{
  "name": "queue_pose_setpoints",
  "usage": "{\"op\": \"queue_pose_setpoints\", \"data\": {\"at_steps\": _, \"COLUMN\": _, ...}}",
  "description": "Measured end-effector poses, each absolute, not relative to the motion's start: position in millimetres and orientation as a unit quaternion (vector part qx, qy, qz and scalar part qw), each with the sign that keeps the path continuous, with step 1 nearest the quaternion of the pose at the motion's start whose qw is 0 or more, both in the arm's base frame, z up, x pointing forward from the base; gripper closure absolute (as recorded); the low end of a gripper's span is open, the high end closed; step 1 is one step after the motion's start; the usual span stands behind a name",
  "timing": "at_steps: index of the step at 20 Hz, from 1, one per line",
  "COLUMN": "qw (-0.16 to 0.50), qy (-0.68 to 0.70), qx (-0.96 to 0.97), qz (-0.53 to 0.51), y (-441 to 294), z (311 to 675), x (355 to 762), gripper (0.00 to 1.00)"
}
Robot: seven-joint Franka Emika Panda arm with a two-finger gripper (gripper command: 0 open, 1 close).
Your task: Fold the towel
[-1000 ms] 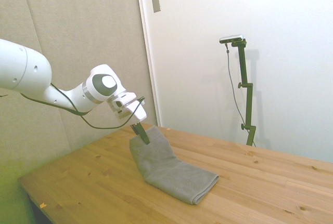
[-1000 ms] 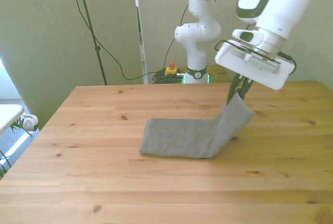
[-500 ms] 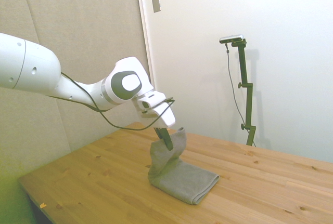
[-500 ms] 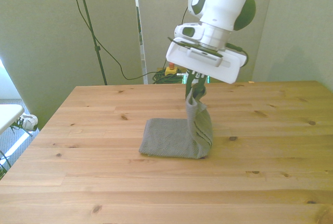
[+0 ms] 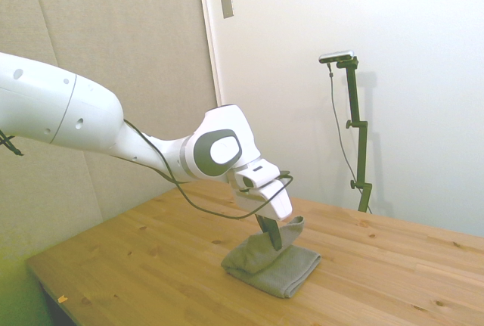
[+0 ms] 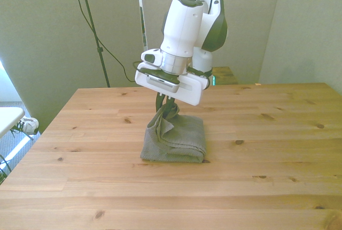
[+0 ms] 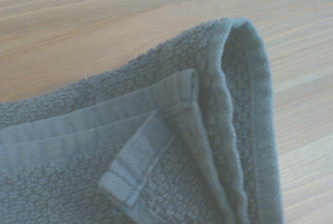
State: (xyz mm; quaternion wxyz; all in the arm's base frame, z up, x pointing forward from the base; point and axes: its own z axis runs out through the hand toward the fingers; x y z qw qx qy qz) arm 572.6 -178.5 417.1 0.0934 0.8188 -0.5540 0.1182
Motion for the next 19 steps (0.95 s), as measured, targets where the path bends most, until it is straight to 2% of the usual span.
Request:
{"op": "queue_pose_setpoints", "data": {"at_steps": 5, "qw": 0.094, "qy": -0.555, "qx": 0.818, "qz": 0.122, "y": -190.0, "z": 420.2, "x": 570.5, "gripper": 0.0}}
{"op": "queue_pose_setpoints", "data": {"at_steps": 10, "qw": 0.071, "qy": -0.555, "qx": 0.818, "qz": 0.131, "y": -194.7, "z": 448.1, "x": 559.4, "gripper": 0.0}}
{"op": "queue_pose_setpoints", "data": {"at_steps": 15, "qw": -0.018, "qy": -0.504, "qx": 0.862, "qz": 0.062, "y": -158.2, "z": 472.2, "x": 497.6, "gripper": 0.0}}
{"op": "queue_pose_setpoints", "data": {"at_steps": 19, "qw": -0.033, "qy": -0.452, "qx": 0.891, "qz": 0.028, "y": -116.2, "z": 456.7, "x": 435.4, "gripper": 0.0}}
